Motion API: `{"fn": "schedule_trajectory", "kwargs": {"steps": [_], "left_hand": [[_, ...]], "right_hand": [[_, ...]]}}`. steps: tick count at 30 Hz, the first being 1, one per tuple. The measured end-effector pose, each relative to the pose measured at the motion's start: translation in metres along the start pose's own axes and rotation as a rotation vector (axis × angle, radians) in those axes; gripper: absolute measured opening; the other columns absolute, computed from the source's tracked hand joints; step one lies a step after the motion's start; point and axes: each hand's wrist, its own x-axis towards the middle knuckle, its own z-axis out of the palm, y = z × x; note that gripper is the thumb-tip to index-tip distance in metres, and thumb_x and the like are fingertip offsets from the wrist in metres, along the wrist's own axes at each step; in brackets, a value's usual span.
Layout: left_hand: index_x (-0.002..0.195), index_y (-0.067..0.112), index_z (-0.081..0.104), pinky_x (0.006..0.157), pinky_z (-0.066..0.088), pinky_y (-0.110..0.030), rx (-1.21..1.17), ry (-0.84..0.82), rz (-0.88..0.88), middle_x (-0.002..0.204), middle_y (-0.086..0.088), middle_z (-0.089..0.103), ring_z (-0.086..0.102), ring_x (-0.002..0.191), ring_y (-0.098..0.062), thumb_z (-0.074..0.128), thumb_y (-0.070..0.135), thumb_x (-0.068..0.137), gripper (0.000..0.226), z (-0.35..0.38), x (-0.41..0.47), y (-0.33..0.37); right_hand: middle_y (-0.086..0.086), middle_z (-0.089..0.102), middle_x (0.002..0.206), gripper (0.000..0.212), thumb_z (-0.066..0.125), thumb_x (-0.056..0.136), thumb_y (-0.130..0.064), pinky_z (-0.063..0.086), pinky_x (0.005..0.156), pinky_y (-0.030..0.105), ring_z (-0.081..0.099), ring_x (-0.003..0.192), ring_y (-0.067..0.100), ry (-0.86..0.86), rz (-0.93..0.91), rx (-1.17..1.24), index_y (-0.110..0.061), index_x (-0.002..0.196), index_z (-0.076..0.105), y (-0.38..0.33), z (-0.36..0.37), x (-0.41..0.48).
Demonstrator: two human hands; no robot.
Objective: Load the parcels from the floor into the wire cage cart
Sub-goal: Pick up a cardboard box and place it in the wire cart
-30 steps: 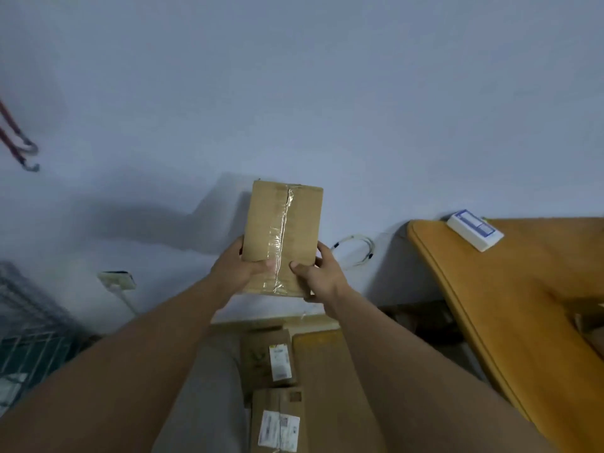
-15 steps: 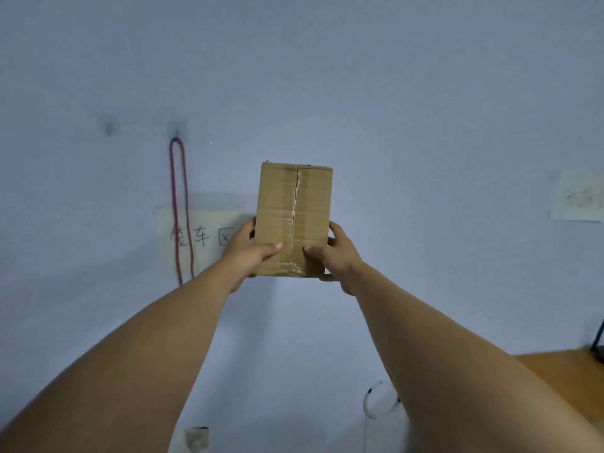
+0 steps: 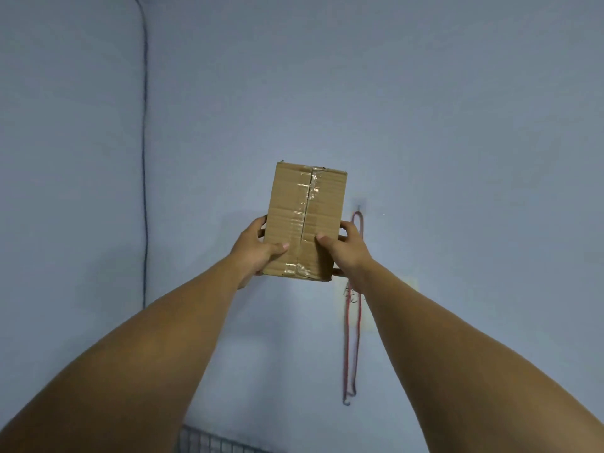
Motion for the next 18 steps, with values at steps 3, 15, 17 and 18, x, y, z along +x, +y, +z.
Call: {"fn": "schedule_trajectory", "kwargs": {"steps": [3,15,17,18], "left_hand": [[0.147,0.035,0.046,0.081,0.059,-0.043,0.041,0.090,-0.021,0.130,0.006,0.060,0.065,0.098,-0.013,0.079,0.013,0.088,0.071,-0.060,0.009,-0.019],[0.146,0.032,0.048,0.079,0.060,-0.048,0.228,0.203,-0.271,0.122,0.001,0.066,0.068,0.103,-0.024,0.078,0.017,0.088,0.067,-0.240,0.049,-0.135],[0.145,0.031,0.048,0.078,0.061,-0.051,0.245,0.170,-0.339,0.121,0.000,0.066,0.068,0.103,-0.024,0.077,0.019,0.089,0.064,-0.258,0.054,-0.169],[0.145,0.031,0.048,0.080,0.061,-0.053,0.243,0.155,-0.368,0.121,-0.001,0.066,0.068,0.104,-0.025,0.078,0.019,0.089,0.064,-0.266,0.059,-0.187]], "right_hand": [[-0.007,0.065,0.114,0.058,0.069,0.096,-0.021,0.058,0.073,0.039,0.066,0.097,0.014,-0.116,-0.006,0.033,-0.031,0.145,0.039,0.010,0.066,0.022],[-0.005,0.069,0.116,0.062,0.072,0.095,-0.025,0.054,0.098,0.054,0.066,0.109,0.018,-0.377,0.163,0.042,-0.032,0.149,0.041,0.113,0.265,0.085],[-0.007,0.069,0.112,0.060,0.072,0.096,-0.025,0.055,0.096,0.053,0.067,0.104,0.015,-0.394,0.227,0.018,-0.031,0.148,0.042,0.141,0.286,0.090],[-0.007,0.070,0.111,0.060,0.072,0.096,-0.025,0.056,0.095,0.053,0.068,0.103,0.015,-0.395,0.254,0.011,-0.031,0.148,0.043,0.155,0.297,0.094]]}}
